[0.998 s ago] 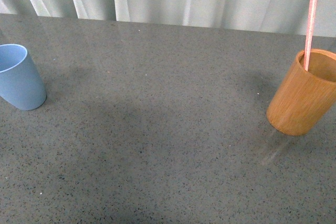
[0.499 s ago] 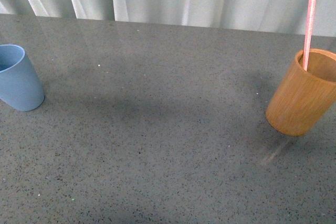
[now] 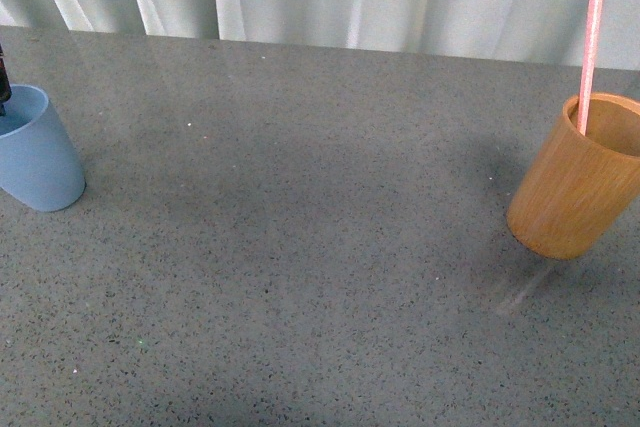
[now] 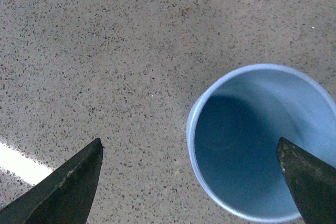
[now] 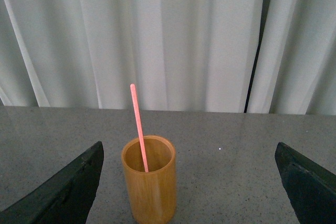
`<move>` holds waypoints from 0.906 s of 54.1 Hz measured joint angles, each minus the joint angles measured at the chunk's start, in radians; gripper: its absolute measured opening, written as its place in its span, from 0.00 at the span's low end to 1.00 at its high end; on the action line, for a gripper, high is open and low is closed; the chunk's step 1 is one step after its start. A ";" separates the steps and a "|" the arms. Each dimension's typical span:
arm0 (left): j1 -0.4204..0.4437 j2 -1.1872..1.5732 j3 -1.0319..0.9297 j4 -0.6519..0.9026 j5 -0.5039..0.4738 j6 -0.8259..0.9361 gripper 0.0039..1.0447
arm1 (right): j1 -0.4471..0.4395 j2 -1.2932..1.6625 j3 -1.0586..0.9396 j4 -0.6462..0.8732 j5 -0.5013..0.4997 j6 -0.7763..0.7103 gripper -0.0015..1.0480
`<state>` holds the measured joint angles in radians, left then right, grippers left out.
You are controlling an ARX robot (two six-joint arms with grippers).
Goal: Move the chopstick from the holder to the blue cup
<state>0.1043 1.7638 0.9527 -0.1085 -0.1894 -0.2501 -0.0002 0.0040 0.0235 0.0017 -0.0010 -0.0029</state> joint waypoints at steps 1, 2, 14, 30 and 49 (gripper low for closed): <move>-0.001 0.011 0.007 -0.001 -0.003 -0.001 0.94 | 0.000 0.000 0.000 0.000 0.000 0.000 0.90; -0.003 0.026 0.019 -0.006 -0.007 -0.005 0.94 | 0.000 0.000 0.000 0.000 0.000 0.000 0.90; -0.014 0.113 0.111 -0.058 -0.050 -0.029 0.93 | 0.000 0.000 0.000 0.000 0.000 0.000 0.90; -0.036 0.161 0.164 -0.129 -0.074 -0.040 0.52 | 0.000 0.000 0.000 0.000 0.000 0.000 0.90; -0.071 0.198 0.212 -0.196 -0.114 -0.039 0.05 | 0.000 0.000 0.000 0.000 0.000 0.000 0.90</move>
<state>0.0330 1.9614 1.1648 -0.3050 -0.3031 -0.2890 -0.0002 0.0040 0.0235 0.0017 -0.0010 -0.0029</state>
